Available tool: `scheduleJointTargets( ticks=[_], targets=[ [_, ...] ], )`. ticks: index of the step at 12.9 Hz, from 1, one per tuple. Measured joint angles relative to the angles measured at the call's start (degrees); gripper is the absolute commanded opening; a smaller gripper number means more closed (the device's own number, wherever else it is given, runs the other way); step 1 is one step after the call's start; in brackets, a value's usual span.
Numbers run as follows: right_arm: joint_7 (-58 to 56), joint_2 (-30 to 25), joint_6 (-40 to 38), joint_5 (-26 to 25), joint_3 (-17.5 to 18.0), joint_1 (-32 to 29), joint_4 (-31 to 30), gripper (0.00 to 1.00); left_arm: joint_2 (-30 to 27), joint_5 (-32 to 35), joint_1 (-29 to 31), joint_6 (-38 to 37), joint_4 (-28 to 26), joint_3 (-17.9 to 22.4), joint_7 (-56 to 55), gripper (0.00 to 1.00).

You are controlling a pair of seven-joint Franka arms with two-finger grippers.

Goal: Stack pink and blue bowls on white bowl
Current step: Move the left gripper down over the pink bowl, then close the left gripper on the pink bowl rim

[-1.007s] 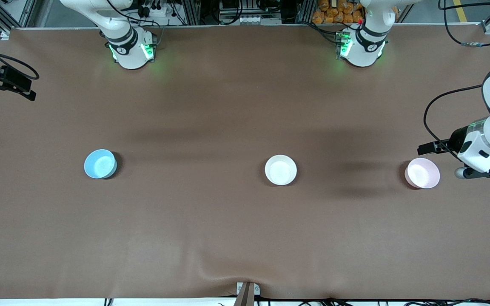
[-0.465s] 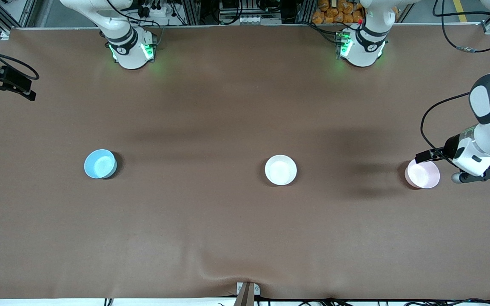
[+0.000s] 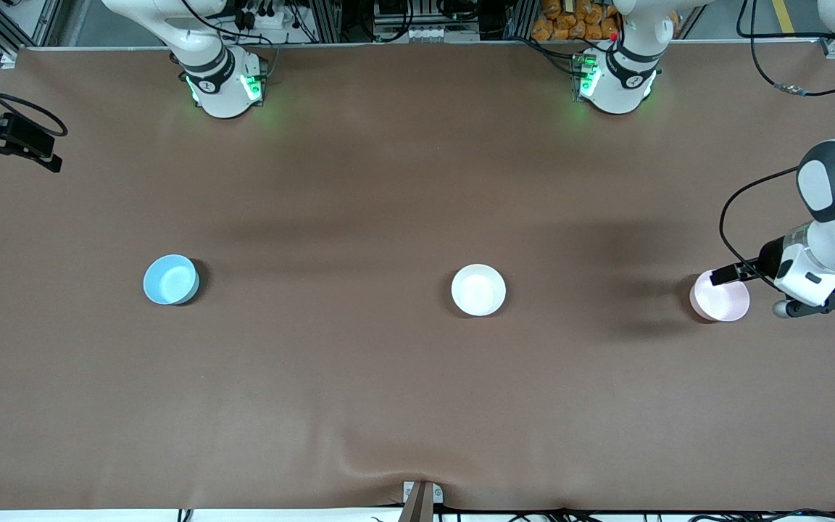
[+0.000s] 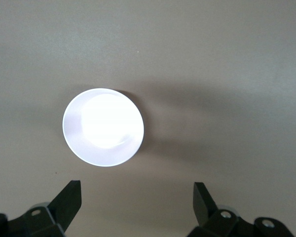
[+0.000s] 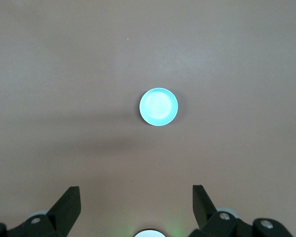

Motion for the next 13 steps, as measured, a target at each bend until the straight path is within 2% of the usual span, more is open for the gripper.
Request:
scheduleJointTargets(
  ticks=[5, 10, 13],
  targets=[
    [0.0, 0.0, 0.0, 0.0, 0.0, 0.0, -0.2, 1.0, 3.3, 0.0, 1.8, 3.5, 0.0, 0.0, 1.9, 1.0],
    [0.0, 0.0, 0.2, 0.1, 0.0, 0.0, -0.4, 1.0, 5.9, 0.0, 6.4, 6.2, -0.1, 0.1, 8.5, 1.0],
    [0.0, 0.0, 0.2, 0.6, 0.0, -0.1, -0.6, 1.0, 10.0, 0.0, 9.1, 12.1, -0.1, 0.1, 12.7, 1.0]
  ],
)
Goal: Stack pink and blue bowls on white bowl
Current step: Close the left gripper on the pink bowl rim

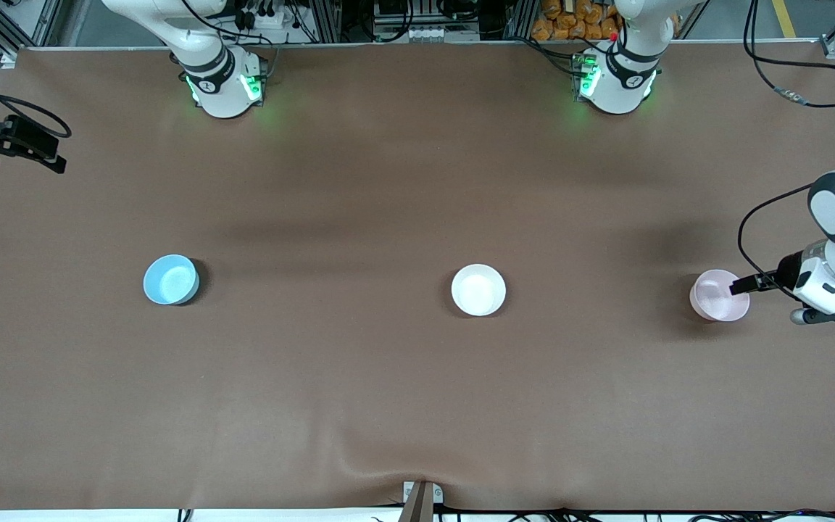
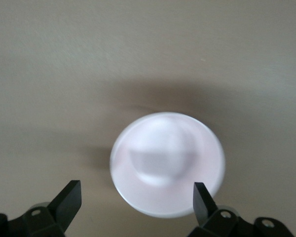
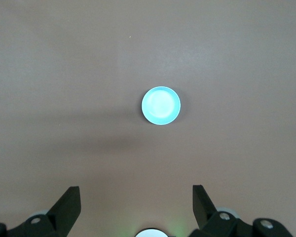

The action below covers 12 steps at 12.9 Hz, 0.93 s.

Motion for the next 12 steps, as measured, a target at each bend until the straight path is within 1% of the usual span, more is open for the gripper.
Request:
scheduleJointTargets(
  ticks=[1, 2, 3, 5, 8, 10, 11, 12],
  targets=[
    [0.0, 0.0, 0.0, 0.0, 0.0, -0.1, 0.0, 1.0, 1.7, 0.0, 1.1, 1.9, 0.0, 0.0, 1.9, 1.0],
    [0.0, 0.0, 0.0, 0.0, 0.0, -0.1, 0.0, 1.0, 2.7, 0.0, 1.7, 2.9, 0.1, 0.0, 2.7, 0.97],
    [0.0, 0.0, 0.0, 0.0, -0.1, -0.3, 0.0, 1.0, 3.2, 0.0, 1.8, 3.1, 0.2, 0.0, 2.9, 0.92],
    [0.0, 0.0, 0.0, 0.1, -0.1, -0.6, 0.0, 1.0, 3.2, 0.0, 1.8, 3.1, 0.4, -0.2, 2.9, 0.76],
    [-0.1, 0.0, 0.0, 0.1, -0.1, -1.2, 0.0, 1.0, 3.5, 0.0, 1.8, 3.1, 0.3, -0.3, 2.9, 0.61],
    [-0.2, 0.0, 0.0, 0.1, -0.1, -1.4, 0.0, 1.0, 4.0, 0.0, 1.8, 3.1, 0.3, -0.2, 3.0, 0.38],
    [-0.2, 0.0, 0.1, 0.1, -0.1, -1.4, 0.0, 1.0, 4.1, 0.0, 1.8, 3.1, 0.3, -0.2, 3.0, 0.18],
    [-0.2, 0.0, 0.2, 0.2, -0.1, -1.4, 0.0, 1.0, 4.2, 0.0, 1.8, 3.1, 0.3, -0.2, 3.0, 0.04]
  ],
)
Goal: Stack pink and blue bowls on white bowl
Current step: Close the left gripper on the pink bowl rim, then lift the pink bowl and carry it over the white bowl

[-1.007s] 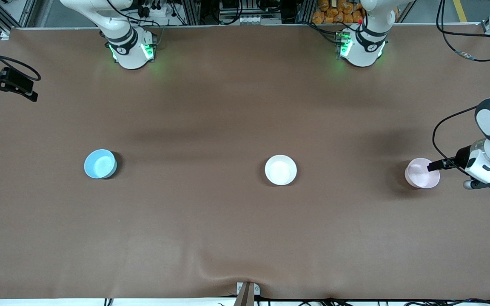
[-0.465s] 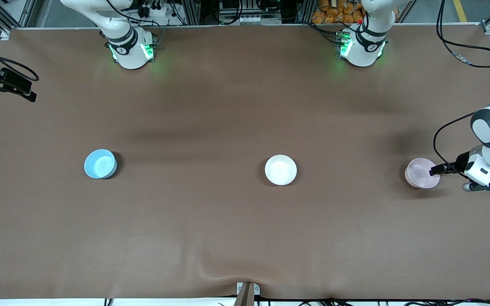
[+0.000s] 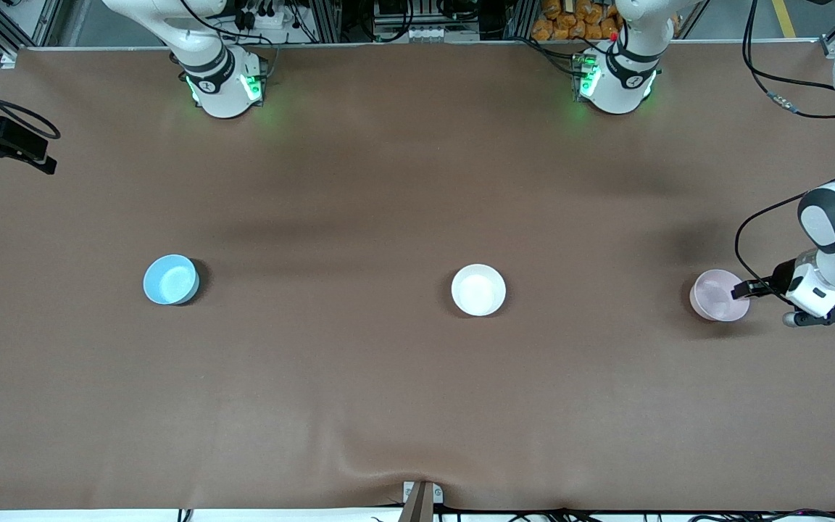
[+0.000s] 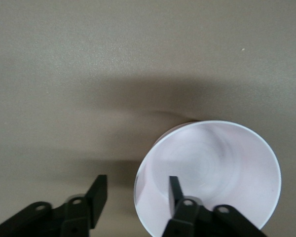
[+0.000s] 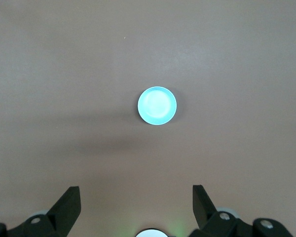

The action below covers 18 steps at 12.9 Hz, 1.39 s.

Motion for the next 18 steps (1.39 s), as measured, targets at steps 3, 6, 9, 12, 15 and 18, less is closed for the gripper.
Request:
scheduleJointTargets(
  ticks=[3, 6, 9, 12, 15, 18],
  targets=[
    [0.0, 0.0, 0.0, 0.1, 0.0, 0.0, 0.0, 1.0, 0.3, 0.0, 0.0, 0.0, 0.0, 0.0, 1.6, 0.0],
    [0.0, -0.2, -0.2, 0.1, 0.1, 0.0, 0.0, 1.0, 0.1, 0.0, -0.1, -0.1, 0.4, -0.3, 2.4, 0.0],
    [0.0, -0.2, -0.3, 0.1, 0.1, 0.0, 0.0, 1.0, -1.8, 0.0, -0.1, -1.0, 1.4, -2.3, 3.5, 0.0],
    [0.0, -0.2, -0.4, 0.2, 0.1, 0.0, -0.1, 1.0, -6.7, -0.1, -0.1, -6.7, 2.6, -9.4, 2.2, 0.0],
    [0.0, -0.2, -0.4, 0.2, 0.1, 0.0, -0.2, 1.0, -9.9, -1.5, -0.4, -11.4, 4.4, -18.8, -6.6, 0.0],
    [0.0, -0.2, -0.5, 0.2, 0.1, 0.0, -0.3, 1.0, -10.0, -1.6, -1.1, -12.0, 4.9, -28.5, -20.2, 0.0]
  ],
)
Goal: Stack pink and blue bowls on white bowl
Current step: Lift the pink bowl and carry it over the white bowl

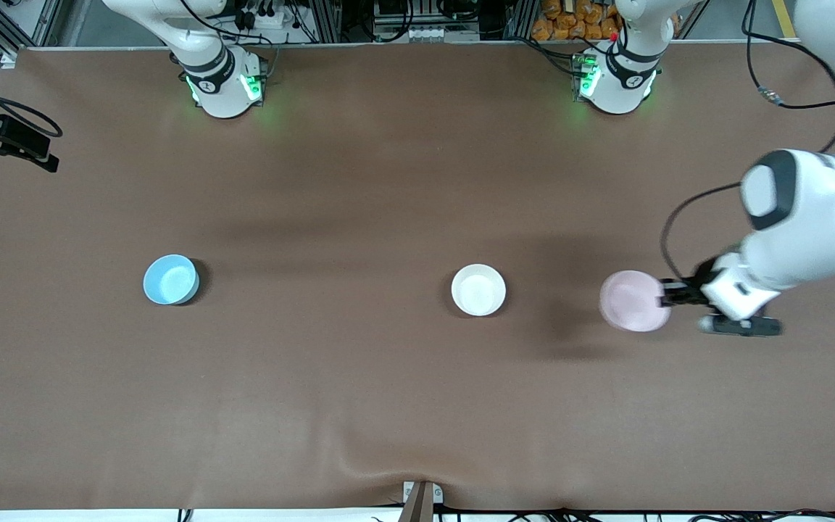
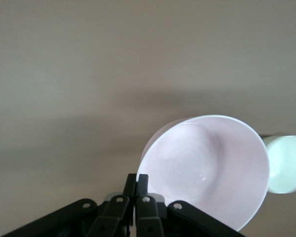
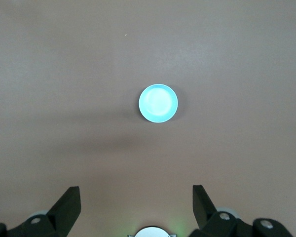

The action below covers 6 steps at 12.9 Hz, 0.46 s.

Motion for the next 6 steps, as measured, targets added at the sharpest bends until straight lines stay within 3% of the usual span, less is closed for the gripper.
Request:
scheduleJointTargets(
  ticks=[2, 6],
  targets=[
    [0.0, 0.0, 0.0, 0.0, 0.0, 0.0, 0.0, 1.0, 0.1, 0.0, -2.3, 0.0, 0.0, -2.8, -5.2, 0.0],
    [0.0, 0.0, 0.0, 0.0, 0.0, 0.0, -0.1, 1.0, 2.1, 0.0, -8.8, 4.3, -0.1, -3.0, -12.4, 0.0]
  ],
)
